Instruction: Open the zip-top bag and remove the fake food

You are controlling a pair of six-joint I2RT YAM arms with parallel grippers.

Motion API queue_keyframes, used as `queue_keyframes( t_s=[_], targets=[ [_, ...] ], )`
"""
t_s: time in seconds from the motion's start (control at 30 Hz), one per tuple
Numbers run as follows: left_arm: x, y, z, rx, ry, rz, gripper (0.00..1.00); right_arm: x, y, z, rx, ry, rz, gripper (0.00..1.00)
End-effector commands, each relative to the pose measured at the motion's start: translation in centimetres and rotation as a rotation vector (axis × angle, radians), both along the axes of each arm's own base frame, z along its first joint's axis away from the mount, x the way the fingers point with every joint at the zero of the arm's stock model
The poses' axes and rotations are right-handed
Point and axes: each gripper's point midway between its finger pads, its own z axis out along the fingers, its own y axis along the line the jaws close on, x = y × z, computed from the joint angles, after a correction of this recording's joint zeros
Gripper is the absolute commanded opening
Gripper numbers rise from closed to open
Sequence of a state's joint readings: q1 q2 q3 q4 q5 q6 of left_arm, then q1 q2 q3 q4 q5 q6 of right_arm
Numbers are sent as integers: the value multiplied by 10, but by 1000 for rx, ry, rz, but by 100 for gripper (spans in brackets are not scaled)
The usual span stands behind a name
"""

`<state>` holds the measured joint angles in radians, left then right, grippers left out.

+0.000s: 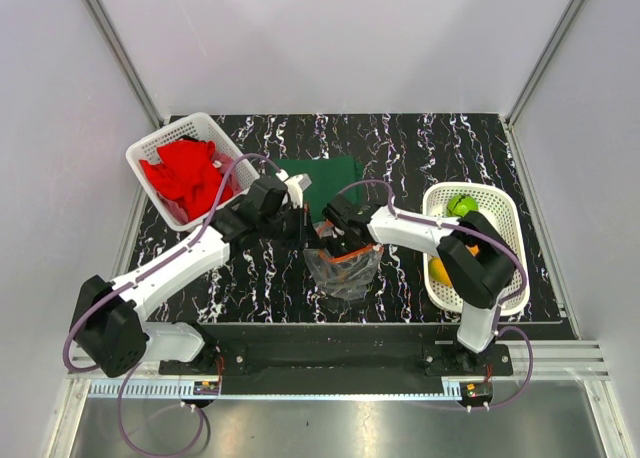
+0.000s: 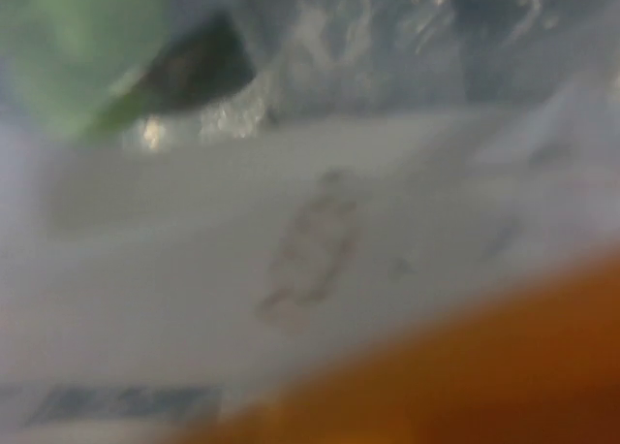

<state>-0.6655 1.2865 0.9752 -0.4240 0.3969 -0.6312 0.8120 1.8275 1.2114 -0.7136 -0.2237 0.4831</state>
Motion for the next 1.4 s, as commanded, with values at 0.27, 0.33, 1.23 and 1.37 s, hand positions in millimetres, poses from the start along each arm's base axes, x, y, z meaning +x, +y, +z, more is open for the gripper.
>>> queue_keyframes(
  t_s=[0.27,0.33,1.23,1.37],
  targets=[
    [-7,9,10,-30,-83,-1,0,32,20,-4,41,-151,-18,62],
    [-8,9,9,-30,-79,-4,0,35,21,-2,44,-166,-7,62],
    [18,4,29,-13,-133,47,0,20,4,99,178,-309,14,1],
    [20,0,32,-17,-127,38,0,17,-8,126,186,-353,-8,1]
  ],
)
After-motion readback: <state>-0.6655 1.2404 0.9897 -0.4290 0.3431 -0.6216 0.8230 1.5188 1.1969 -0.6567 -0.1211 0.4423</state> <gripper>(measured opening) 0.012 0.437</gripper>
